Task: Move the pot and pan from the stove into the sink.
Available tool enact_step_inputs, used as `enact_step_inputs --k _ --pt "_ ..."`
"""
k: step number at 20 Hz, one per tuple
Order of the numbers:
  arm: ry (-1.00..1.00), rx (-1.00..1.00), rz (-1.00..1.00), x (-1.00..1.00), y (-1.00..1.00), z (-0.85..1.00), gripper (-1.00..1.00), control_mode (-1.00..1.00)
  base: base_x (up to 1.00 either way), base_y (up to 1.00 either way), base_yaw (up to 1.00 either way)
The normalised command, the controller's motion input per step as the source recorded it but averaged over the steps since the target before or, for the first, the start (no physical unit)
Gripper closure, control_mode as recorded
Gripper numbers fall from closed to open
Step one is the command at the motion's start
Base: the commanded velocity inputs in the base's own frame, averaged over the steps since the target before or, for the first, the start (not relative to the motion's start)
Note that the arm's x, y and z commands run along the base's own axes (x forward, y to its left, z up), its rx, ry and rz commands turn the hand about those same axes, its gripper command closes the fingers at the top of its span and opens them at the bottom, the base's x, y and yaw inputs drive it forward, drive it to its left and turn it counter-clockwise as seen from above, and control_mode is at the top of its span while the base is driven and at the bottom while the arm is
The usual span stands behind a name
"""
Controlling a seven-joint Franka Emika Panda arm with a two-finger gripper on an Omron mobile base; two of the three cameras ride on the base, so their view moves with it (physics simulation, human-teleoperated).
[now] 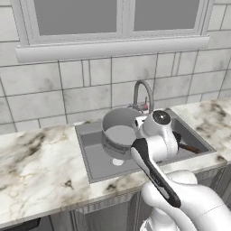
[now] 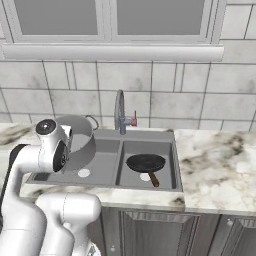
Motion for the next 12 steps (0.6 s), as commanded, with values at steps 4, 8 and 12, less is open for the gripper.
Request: enact_step_inputs --k 4,8,12 --pt "-0.02 -0.02 -0.02 0.66 0.17 -0.45 1.00 -1.00 0.00 0.00 0.00" --pt "-0.01 -0.03 -0.02 0.58 0.13 -0.39 1.00 -1.00 0.00 0.00 0.00" --pt "0.00 -0.05 -0.02 0.53 0.11 -0.41 1.00 -1.00 0.00 0.00 0.00"
